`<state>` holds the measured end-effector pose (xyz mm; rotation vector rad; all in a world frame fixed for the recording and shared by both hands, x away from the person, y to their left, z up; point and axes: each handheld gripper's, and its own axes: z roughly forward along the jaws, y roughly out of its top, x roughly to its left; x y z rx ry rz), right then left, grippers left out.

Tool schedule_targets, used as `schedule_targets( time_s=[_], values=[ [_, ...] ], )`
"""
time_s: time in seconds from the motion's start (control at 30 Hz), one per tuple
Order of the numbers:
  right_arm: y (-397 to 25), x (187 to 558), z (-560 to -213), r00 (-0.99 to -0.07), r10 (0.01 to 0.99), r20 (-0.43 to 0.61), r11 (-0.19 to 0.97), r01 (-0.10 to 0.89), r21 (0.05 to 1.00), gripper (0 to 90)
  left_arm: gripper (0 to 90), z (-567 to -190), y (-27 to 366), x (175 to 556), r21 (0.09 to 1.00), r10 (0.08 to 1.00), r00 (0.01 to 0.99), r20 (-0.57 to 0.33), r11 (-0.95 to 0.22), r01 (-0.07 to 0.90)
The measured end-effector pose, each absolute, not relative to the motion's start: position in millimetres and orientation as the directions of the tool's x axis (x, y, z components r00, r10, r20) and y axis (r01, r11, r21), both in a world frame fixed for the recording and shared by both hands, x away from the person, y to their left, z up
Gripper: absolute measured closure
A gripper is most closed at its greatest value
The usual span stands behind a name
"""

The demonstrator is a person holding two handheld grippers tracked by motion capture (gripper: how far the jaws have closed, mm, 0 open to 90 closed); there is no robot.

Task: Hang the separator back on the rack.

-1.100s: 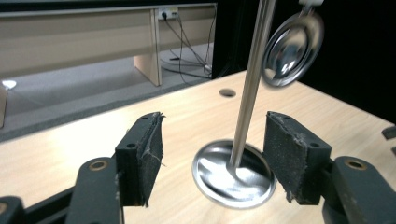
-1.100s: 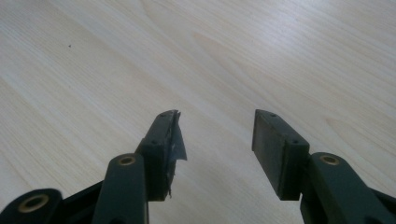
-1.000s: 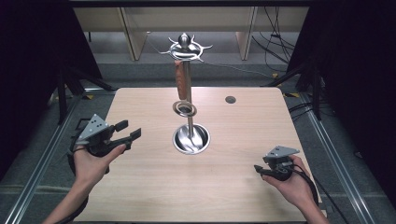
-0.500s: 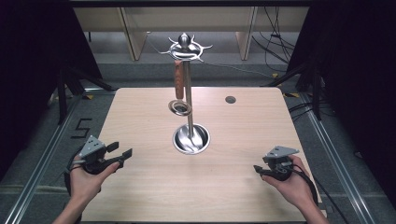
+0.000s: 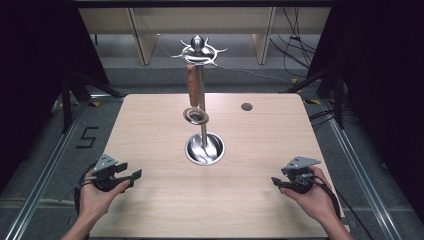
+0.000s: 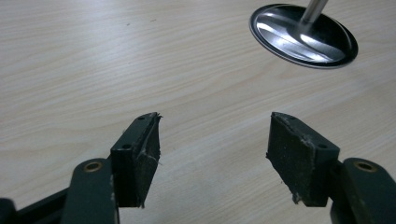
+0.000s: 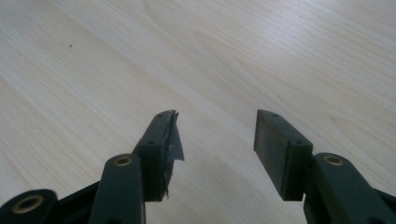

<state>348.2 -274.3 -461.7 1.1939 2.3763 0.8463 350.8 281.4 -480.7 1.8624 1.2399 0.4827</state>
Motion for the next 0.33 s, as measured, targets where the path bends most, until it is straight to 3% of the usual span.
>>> schedule_targets(
  time_s=[0.33],
  values=[
    [-273.9, 349.5, -462.7, -0.59, 0.806, -0.041, 0.472, 0.599, 0.647, 48.8, 33.4, -482.4, 286.1, 351.1, 0.804, 0.896, 0.426, -0.124, -0.161, 0.573]
  ],
)
